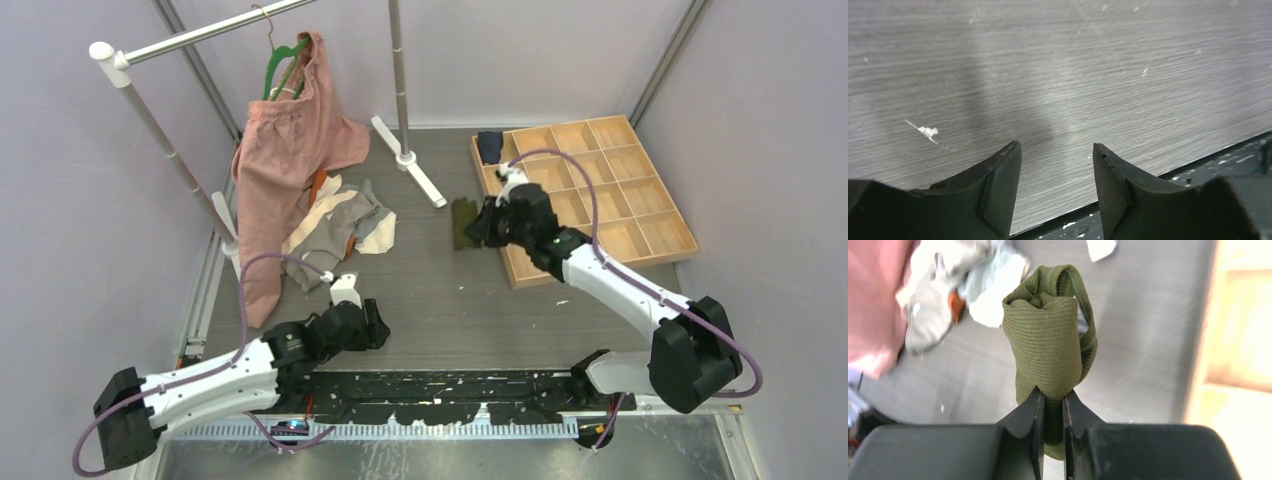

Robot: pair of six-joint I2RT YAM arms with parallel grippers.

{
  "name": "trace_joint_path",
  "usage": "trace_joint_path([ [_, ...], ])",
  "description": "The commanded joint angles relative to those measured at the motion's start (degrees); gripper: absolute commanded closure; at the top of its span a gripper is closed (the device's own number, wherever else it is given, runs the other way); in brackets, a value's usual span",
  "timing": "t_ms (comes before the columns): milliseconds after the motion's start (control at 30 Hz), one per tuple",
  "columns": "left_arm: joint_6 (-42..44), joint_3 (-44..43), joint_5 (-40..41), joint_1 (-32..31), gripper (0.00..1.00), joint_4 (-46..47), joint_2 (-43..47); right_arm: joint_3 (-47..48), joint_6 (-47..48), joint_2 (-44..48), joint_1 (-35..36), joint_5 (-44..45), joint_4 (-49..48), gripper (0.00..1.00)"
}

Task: Roll the underwear
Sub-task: Place the underwear in the storage box.

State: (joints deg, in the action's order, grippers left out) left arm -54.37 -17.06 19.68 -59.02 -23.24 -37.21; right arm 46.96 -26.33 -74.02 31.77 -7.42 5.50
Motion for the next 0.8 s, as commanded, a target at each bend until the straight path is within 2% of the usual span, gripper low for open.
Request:
trace_joint_path([
  [0, -1.1, 0.6, -3.4, -0.1, 0.43, 6.8, -6.1, 9.4, 9.0, -0.6, -7.2, 3.6, 0.3, 0.99],
  [233, 1.8, -2.9, -4.9, 0.0, 0.36, 9.9, -14.1, 23.0, 17.9, -12.4, -19.3, -3.5, 1.0, 0.99],
  [367, 2.2, -3.5, -5.7, 0.1, 0.35, 10.7, -16.7, 26.4, 30.8, -16.4, -21.5, -8.1, 0.8, 0.99],
  [433, 2.0, -2.8, -6.5, 0.3, 0.34, 12.6, -17.6, 28.7, 35.0, -18.8, -22.4, -13.3, 1.8, 0.99],
  [567, 4.1, -3.0, -7.6, 0.8, 0.32, 14.9, -19.7, 35.9, 39.6, -25.8, -24.3, -21.0, 7.6, 0.99],
  [667, 5.9, -4.8, -6.4, 0.9, 0.29, 13.4, -21.0, 41.3, 41.0, -31.5, -25.4, -22.0, 11.3, 0.99],
  [767, 7.2, -6.4, -4.1, 1.2, 0.27, 11.2, -22.0, 43.3, 40.8, -35.2, -26.9, -22.3, 10.1, 0.99],
])
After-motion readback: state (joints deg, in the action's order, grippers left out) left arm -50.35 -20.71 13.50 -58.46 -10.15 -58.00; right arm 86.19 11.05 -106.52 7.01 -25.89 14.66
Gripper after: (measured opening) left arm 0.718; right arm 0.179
